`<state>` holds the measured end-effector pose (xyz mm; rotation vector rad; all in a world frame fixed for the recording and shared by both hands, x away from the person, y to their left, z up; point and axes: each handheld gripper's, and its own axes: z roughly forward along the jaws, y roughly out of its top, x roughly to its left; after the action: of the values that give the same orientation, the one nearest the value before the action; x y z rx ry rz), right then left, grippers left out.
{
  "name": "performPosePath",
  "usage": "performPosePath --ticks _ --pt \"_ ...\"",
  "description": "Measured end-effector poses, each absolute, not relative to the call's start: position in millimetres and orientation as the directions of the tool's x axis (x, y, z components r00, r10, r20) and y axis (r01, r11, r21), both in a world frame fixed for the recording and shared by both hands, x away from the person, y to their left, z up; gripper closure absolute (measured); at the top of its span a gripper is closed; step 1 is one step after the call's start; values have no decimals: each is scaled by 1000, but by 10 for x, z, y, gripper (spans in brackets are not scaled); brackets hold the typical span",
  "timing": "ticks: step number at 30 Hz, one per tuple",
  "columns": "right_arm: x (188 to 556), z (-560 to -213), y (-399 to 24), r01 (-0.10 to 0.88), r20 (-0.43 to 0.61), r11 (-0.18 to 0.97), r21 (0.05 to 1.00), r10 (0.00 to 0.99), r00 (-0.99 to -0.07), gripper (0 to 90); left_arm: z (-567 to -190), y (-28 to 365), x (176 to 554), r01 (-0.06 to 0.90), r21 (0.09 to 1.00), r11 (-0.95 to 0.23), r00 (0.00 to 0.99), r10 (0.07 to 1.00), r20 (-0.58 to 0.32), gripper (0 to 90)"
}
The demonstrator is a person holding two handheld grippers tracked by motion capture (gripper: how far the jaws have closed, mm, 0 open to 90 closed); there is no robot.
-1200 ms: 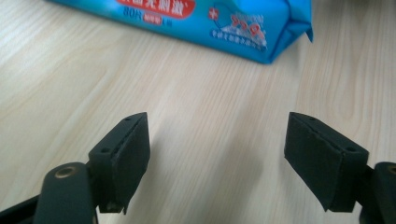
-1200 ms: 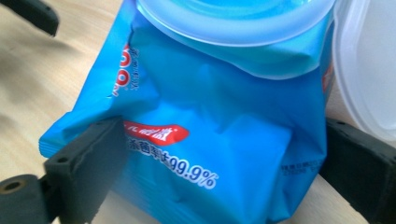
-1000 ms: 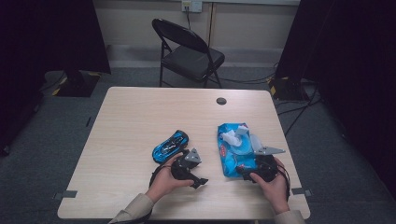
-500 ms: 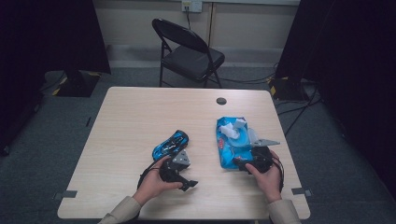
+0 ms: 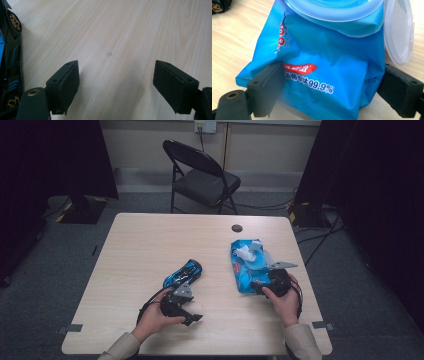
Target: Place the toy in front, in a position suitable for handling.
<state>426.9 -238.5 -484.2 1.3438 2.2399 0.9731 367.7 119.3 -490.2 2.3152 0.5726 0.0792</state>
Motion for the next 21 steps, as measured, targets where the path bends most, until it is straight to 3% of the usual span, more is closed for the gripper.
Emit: performPosePath --ticks 8,21 --pt "4296 -4833 -2380 634 46 313 707 874 -484 131 -4845 1299 3643 387 688 -614 890 445 -104 206" --pt "4177 -4608 -2531 611 78 298 733 856 -511 247 -4757 1596 3569 418 694 -587 862 497 -99 201"
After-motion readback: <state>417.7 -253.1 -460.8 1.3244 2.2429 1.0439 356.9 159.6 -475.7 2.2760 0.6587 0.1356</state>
